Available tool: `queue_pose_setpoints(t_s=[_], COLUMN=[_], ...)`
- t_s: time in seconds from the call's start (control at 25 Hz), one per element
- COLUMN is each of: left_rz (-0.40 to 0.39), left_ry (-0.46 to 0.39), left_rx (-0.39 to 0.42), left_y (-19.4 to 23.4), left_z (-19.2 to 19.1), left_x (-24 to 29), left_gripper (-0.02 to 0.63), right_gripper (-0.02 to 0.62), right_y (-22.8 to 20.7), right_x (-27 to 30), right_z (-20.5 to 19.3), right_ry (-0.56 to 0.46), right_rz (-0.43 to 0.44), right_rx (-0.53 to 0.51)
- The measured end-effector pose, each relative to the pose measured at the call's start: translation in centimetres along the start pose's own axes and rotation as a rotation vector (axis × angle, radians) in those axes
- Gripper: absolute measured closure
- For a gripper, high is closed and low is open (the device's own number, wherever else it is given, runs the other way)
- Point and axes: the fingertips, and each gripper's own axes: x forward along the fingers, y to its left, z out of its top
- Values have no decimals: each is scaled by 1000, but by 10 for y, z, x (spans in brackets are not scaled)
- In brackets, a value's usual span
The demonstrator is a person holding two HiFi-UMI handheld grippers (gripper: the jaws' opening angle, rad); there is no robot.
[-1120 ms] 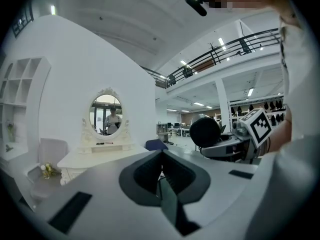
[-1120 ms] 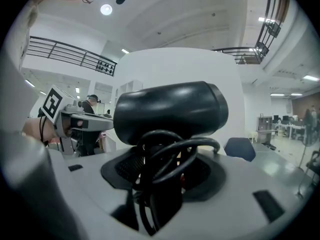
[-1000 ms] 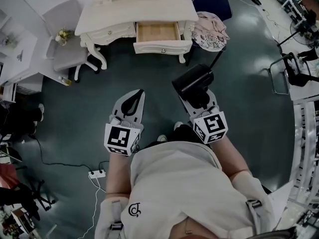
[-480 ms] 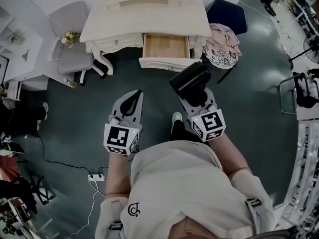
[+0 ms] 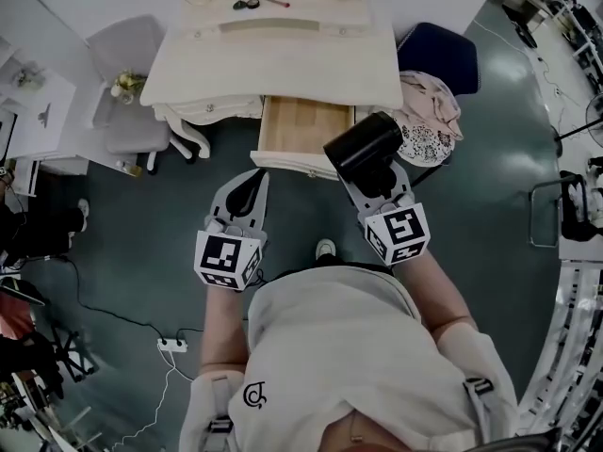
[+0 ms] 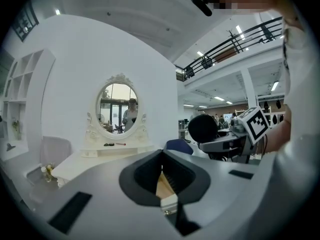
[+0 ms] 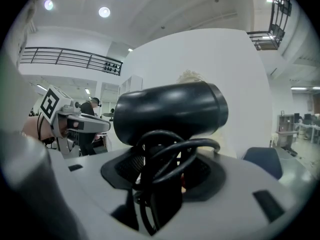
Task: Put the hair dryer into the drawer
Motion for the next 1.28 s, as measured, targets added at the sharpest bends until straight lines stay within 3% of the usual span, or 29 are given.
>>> queue_pose_setpoints(t_s=[0.36,0.64,0.84,1.04,1.28], left_rz=[-55,-194,-258,-262,-239], left_ry=[-26,-75,-68,-87,-117], left_rx=[-12,19,24,2,-2], left_y=[23,60,88,113,134], left_z=[11,25,30,24,-2], left_x=[67,116,146,172,181], left_gripper=[592,592,592,592,592], right_gripper=[362,362,362,361,362], right_y=[-47,-54,-55,-56,-46], right_x=[52,112,156,200,237], right_z=[-3,-16,-24,-62,-147], right_ry=[30,82,119,205,385], right_rz=[-17,-30,20,62,172], right_rx=[23,18,-12,-32,-59])
